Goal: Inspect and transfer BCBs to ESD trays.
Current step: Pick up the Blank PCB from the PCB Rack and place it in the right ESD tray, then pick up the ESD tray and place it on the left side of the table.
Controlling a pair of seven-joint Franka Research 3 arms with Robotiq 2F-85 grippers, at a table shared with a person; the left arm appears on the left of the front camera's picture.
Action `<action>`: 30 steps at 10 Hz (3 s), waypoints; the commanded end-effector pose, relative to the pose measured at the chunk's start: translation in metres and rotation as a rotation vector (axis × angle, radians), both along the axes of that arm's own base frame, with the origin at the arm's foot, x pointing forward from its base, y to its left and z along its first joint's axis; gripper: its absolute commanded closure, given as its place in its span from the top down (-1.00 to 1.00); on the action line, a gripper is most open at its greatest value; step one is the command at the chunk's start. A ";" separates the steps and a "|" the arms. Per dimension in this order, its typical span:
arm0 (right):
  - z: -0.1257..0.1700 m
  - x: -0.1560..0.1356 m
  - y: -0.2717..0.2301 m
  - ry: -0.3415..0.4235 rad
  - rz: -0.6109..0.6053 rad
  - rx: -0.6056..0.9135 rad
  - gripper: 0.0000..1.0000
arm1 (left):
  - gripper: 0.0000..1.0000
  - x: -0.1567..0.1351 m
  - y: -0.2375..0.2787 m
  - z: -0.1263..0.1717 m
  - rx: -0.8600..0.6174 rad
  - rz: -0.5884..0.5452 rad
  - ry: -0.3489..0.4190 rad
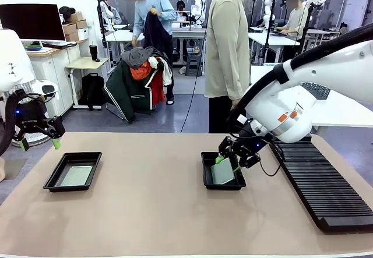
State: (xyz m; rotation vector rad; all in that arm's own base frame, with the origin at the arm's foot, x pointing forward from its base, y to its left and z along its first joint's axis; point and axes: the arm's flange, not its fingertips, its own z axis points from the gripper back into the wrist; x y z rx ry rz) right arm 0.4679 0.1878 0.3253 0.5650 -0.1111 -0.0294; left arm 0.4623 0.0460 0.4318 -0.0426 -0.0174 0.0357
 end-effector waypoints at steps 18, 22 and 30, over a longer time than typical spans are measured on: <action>0.092 -0.024 -0.001 -0.022 0.015 -0.395 1.00 | 1.00 -0.001 0.000 -0.002 0.000 0.002 -0.007; 0.092 -0.024 -0.001 -0.022 0.015 -0.395 1.00 | 1.00 -0.001 0.000 -0.002 0.000 0.002 -0.007; 0.092 -0.024 -0.001 -0.022 0.015 -0.395 1.00 | 1.00 -0.001 0.000 -0.002 0.000 0.002 -0.007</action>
